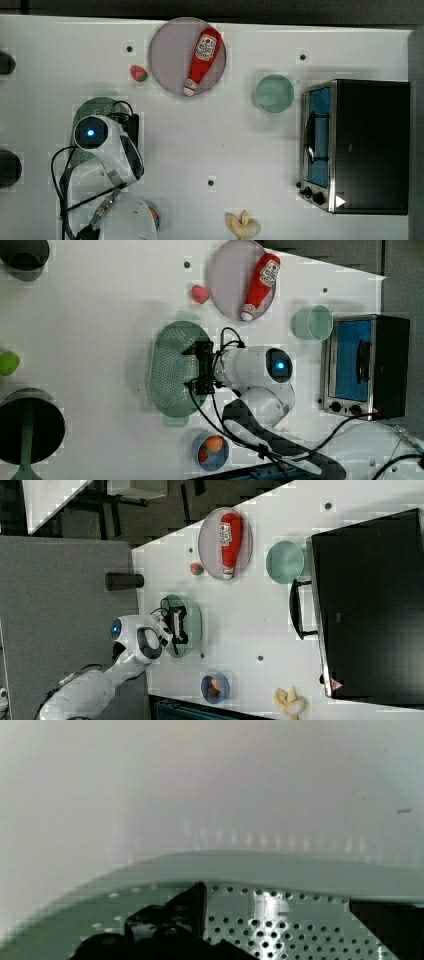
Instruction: Drag strainer left to right.
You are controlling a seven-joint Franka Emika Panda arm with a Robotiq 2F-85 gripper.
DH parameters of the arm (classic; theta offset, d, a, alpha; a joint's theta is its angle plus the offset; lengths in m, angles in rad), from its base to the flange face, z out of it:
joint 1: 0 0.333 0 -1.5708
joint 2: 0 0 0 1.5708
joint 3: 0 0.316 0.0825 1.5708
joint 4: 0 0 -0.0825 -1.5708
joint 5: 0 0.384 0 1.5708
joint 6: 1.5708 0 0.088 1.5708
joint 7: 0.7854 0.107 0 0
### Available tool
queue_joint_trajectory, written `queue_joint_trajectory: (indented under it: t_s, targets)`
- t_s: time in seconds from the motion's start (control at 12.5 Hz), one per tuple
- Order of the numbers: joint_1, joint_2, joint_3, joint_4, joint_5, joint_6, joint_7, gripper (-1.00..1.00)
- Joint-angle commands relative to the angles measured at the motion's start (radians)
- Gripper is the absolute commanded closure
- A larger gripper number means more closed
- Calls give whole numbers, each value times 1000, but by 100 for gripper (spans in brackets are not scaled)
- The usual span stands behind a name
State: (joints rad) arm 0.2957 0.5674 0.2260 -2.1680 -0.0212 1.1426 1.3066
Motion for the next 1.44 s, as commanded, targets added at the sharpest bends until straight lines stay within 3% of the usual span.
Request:
queue_joint_trajectory:
  t_s: [0.08, 0.8, 1.44]
  targets:
    - [-23, -47, -34, -24, 10, -30, -29, -100]
    - [-167, -135, -95, -143, 10, -18, -278, -100]
    - [-259, -176, -193, -200, 10, -16, -545, -100]
